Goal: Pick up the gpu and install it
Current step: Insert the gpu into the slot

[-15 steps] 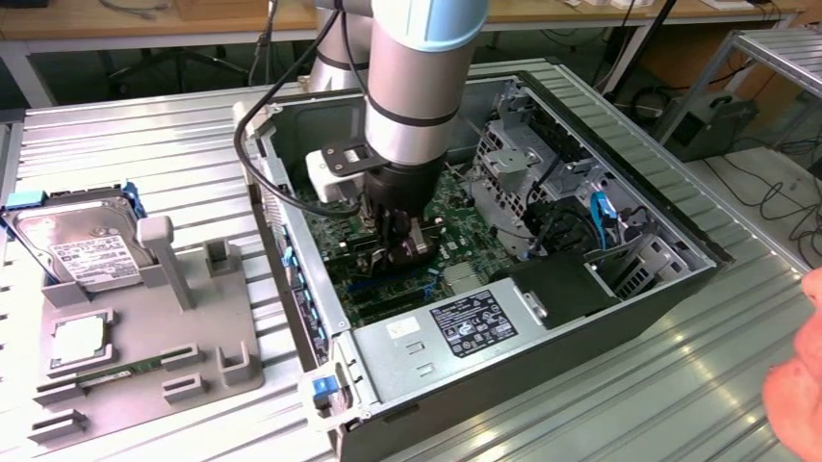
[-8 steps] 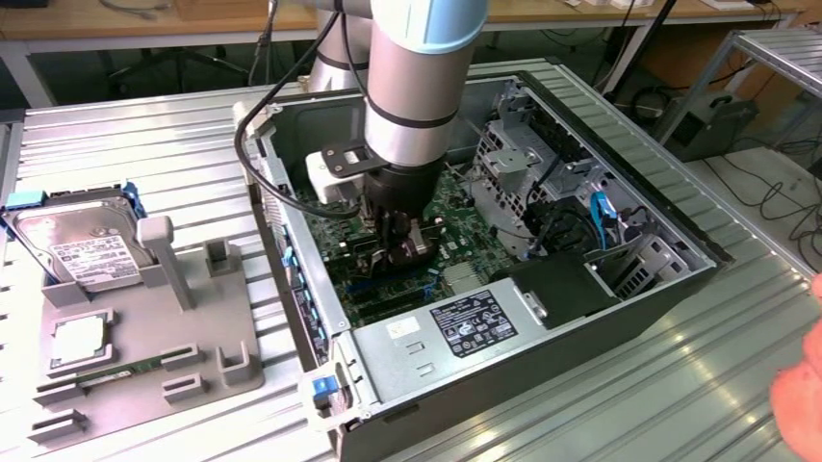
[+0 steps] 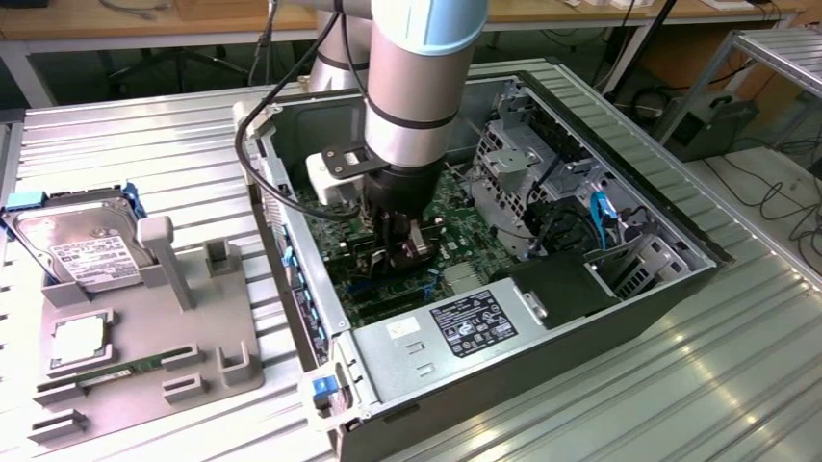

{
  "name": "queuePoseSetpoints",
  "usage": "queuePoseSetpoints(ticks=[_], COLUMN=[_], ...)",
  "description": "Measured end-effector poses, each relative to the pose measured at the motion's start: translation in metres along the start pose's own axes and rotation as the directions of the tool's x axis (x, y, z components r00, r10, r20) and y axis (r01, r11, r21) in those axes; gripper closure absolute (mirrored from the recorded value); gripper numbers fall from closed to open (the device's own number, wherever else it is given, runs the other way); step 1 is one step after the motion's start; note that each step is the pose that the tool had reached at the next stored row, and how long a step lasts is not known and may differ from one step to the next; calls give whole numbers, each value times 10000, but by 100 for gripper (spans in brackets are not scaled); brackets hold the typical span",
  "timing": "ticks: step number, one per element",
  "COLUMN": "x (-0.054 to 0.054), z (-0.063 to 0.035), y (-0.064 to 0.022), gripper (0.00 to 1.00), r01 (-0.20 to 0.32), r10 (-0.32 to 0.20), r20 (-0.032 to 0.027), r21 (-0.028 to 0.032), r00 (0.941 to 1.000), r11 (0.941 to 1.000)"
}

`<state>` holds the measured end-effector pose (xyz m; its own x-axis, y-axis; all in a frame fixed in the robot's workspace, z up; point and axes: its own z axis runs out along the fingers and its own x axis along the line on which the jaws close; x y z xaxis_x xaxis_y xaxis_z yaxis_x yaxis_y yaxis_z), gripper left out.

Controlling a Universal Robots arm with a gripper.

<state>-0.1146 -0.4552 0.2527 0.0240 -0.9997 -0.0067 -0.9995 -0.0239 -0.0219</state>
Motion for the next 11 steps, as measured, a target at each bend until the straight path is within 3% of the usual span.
queuePoseSetpoints(ticks=[3, 8, 11], x=[-1, -12, -25], z=[-25, -192, -225], y=[0, -4, -5], gripper=[60, 60, 60], r01=[0, 1, 4], r10=[0, -1, -4], r20=[-10, -19, -28], r21=[-2, -1, 0], r00=[10000, 10000, 10000], r11=[10000, 10000, 10000])
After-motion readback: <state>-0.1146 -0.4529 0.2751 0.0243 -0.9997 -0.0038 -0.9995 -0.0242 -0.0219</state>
